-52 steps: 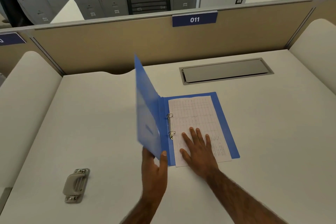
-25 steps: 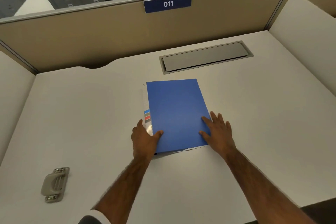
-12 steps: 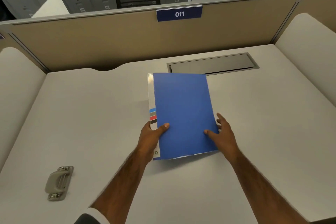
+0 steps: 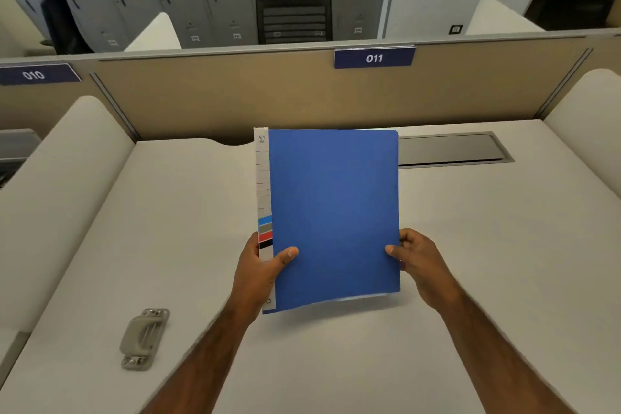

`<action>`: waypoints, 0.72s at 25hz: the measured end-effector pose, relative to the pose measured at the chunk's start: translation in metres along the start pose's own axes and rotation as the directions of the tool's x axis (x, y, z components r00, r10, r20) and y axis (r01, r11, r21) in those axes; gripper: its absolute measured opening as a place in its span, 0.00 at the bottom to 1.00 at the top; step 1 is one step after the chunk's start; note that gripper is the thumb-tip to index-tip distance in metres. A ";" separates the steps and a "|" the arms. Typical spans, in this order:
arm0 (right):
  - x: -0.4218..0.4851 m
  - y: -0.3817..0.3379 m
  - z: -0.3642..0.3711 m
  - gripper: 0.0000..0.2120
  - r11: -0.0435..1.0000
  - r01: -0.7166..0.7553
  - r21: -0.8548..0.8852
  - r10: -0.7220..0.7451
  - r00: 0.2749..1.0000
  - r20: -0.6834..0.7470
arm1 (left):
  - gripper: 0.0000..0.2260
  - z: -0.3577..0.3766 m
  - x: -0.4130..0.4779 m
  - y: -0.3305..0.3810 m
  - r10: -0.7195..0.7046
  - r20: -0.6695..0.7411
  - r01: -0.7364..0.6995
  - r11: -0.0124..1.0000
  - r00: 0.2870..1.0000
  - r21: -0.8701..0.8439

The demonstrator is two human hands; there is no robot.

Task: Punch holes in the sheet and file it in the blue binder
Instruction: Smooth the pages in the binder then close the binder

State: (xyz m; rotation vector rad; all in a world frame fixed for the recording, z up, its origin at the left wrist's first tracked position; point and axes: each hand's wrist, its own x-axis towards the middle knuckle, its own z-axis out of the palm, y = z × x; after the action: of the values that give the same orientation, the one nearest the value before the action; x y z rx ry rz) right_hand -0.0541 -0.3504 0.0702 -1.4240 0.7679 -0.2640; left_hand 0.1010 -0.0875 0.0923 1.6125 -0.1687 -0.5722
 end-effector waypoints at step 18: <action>0.072 0.020 0.114 0.08 0.948 -0.205 -0.242 0.140 0.955 -0.261 | 0.20 -0.060 0.089 -0.044 0.079 -0.164 -0.004 0.910 0.983 0.414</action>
State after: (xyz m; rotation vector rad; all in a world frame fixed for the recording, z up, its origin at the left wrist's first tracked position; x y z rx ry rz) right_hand 0.0639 -0.2999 0.0238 -1.5823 1.1580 -0.2037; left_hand 0.1955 -0.0667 0.0274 2.0576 -0.2000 -0.3697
